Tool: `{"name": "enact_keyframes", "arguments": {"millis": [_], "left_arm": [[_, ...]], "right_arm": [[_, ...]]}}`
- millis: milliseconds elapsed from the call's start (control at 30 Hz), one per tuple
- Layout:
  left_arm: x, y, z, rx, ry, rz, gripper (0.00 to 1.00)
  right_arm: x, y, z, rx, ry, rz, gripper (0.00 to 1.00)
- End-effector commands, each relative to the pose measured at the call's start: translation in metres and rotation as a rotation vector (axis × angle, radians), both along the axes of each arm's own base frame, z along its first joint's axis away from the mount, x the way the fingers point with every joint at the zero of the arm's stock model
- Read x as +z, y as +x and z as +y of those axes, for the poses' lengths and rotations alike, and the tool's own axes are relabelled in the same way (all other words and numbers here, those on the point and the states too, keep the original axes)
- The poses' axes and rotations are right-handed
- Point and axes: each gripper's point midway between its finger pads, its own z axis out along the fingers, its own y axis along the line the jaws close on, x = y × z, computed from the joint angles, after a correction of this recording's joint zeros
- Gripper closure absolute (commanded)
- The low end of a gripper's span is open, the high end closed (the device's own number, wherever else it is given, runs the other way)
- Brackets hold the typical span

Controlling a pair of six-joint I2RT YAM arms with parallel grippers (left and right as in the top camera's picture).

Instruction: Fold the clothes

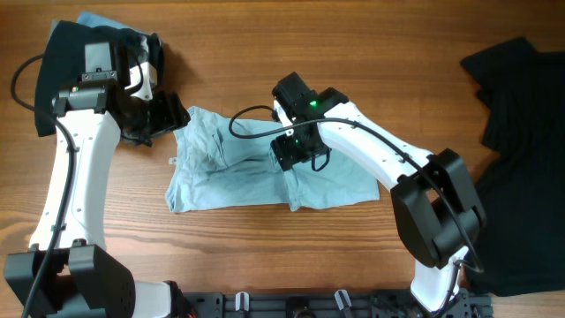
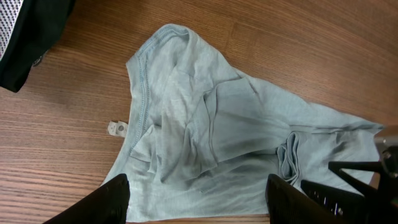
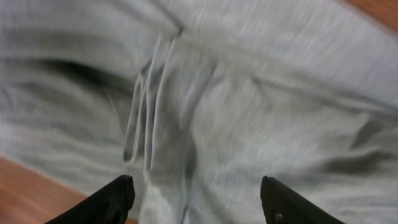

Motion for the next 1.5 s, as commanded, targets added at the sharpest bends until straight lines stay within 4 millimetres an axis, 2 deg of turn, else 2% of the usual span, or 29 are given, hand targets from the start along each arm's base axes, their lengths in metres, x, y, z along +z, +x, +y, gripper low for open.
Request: {"name": "enact_keyframes", "arguments": {"millis": [0,167,333,433,533,600,667,700,733,933,1167,1333,1467], "left_arm": [[0.003,0.003,0.000,-0.009,0.009,-0.015,0.30],[0.003,0.002,0.000,-0.009,0.009,-0.011,0.31],[0.003,0.001,0.000,-0.009,0.009,-0.007,0.31],[0.003,0.002,0.000,-0.009,0.009,-0.007,0.31],[0.003,0.001,0.000,-0.009,0.009,-0.007,0.31],[0.003,0.001,0.000,-0.009,0.009,-0.006,0.31],[0.003,0.001,0.000,-0.009,0.009,-0.006,0.30],[0.003,0.001,0.000,-0.009,0.009,-0.006,0.30],[0.003,0.001,0.000,-0.009,0.009,-0.006,0.30],[0.003,0.001,0.000,-0.009,0.009,-0.006,0.30],[0.003,0.001,0.000,-0.009,0.009,-0.007,0.30],[0.003,0.001,0.000,-0.009,0.009,-0.007,0.30],[0.003,0.002,0.000,-0.009,0.009,-0.007,0.30]], "right_arm": [[0.000,0.019,0.004,-0.060,-0.019,-0.078,0.35],[0.003,0.030,0.015,-0.074,0.021,-0.127,0.37],[0.001,0.023,0.019,-0.052,0.013,-0.118,0.38],[-0.007,0.021,0.019,-0.048,-0.021,-0.117,0.38],[-0.024,0.014,0.018,-0.037,-0.052,-0.081,0.38],[-0.036,0.008,0.018,-0.023,-0.078,-0.052,0.44],[-0.038,0.007,0.018,-0.021,-0.084,-0.050,0.56],[-0.037,0.009,0.018,-0.022,-0.081,-0.058,0.69],[-0.035,0.011,0.018,-0.027,-0.081,-0.066,0.74],[-0.025,0.026,0.007,-0.077,-0.144,-0.143,0.94],[0.007,0.043,0.013,-0.107,-0.072,-0.224,0.96],[0.007,0.046,0.007,-0.162,-0.074,-0.220,0.95],[0.018,0.052,0.007,-0.173,-0.051,-0.245,0.95]]}}
